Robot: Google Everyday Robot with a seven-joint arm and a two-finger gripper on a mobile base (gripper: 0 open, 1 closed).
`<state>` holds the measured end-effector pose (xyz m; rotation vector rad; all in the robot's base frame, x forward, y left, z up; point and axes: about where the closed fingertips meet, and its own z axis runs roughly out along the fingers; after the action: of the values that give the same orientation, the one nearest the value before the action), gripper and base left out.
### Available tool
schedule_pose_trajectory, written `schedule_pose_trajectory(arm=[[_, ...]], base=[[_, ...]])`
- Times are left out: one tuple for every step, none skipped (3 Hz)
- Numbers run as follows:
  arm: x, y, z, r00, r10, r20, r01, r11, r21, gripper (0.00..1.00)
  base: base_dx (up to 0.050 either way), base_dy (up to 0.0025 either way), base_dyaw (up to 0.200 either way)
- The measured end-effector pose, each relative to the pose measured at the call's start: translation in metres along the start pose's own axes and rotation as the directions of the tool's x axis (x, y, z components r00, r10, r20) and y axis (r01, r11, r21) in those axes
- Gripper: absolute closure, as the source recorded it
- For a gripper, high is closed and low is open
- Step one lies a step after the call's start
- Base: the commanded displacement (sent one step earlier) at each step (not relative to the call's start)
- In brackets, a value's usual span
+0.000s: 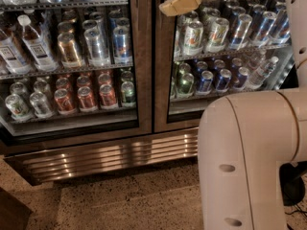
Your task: Open right fridge door
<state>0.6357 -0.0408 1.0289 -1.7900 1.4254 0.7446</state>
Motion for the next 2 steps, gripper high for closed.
schedule_pose_trajectory(arm=[[0.0000,0.0001,0.0001,1.000,0.000,0.000,0.000,1.0000,0.000,1.00],[-0.0001,0.0001,0.0001,1.000,0.000,0.000,0.000,1.0000,0.000,1.00]], base=[[0.000,0.00000,0.000],[-0.049,0.00000,0.000]])
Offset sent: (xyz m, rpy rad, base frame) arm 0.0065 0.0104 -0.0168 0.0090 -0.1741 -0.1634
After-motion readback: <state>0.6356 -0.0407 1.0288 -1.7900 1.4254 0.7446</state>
